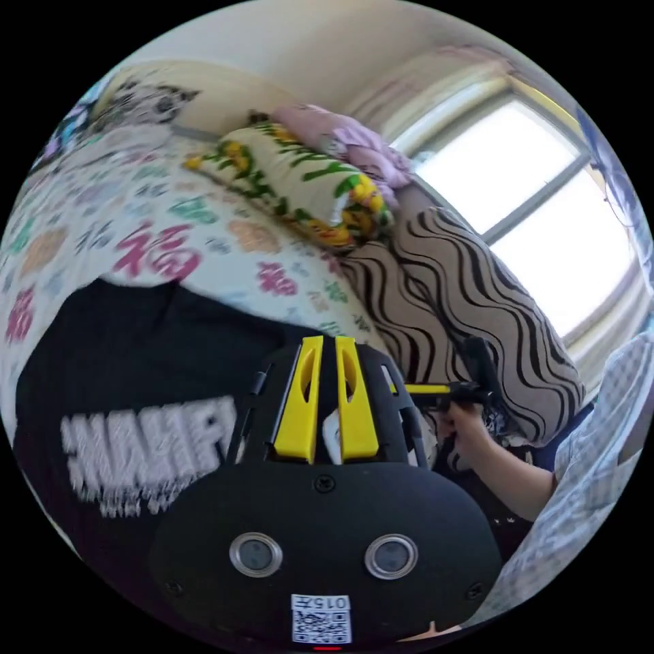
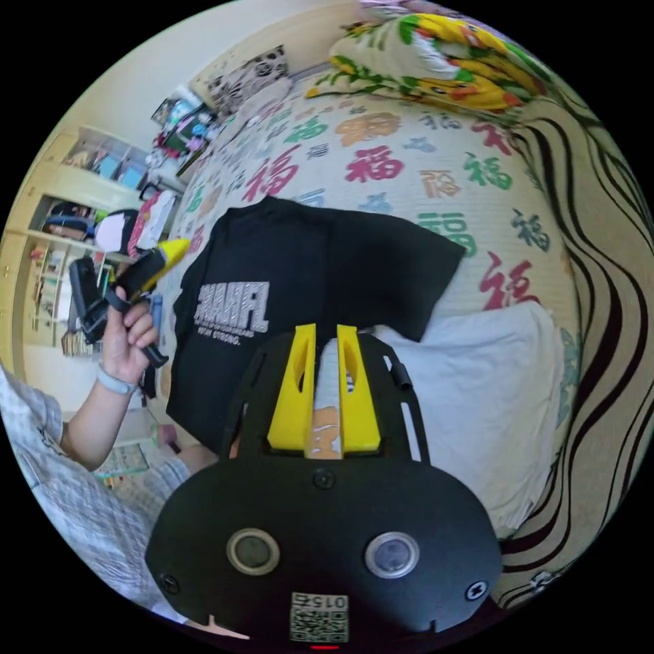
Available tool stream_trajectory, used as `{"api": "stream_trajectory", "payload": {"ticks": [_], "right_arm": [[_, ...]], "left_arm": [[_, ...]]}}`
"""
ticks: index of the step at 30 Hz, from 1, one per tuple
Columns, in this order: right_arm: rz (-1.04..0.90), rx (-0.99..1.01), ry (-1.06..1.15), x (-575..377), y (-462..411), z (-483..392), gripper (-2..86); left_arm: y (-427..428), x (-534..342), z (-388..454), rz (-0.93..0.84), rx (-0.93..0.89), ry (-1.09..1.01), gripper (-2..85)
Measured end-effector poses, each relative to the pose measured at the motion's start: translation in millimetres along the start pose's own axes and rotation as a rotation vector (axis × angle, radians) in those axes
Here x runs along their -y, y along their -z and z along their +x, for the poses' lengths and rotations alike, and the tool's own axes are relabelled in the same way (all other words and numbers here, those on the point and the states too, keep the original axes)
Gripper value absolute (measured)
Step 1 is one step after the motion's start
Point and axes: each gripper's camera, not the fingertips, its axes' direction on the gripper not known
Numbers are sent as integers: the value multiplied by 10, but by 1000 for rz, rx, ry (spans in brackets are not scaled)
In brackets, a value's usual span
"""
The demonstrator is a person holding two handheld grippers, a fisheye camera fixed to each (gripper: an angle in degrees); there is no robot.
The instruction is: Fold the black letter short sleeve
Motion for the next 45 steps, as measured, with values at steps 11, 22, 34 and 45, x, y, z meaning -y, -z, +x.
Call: {"api": "stream_trajectory", "payload": {"ticks": [11, 22, 34, 45], "right_arm": [[-217, 353, 208, 701, -1627, -2195, 69], [-500, 39, 502, 1593, -3877, -4462, 92], [-524, -9, 507, 2010, -4360, -4746, 8], [-319, 117, 345, 2657, -4627, -4950, 31]], "left_arm": [[2356, -1835, -2469, -83, 379, 634, 81], [2680, -2228, -3279, -85, 169, 662, 89], [3556, -2176, -3795, 38, 54, 532, -7], [4166, -1740, -4236, 163, 515, 584, -7]]}}
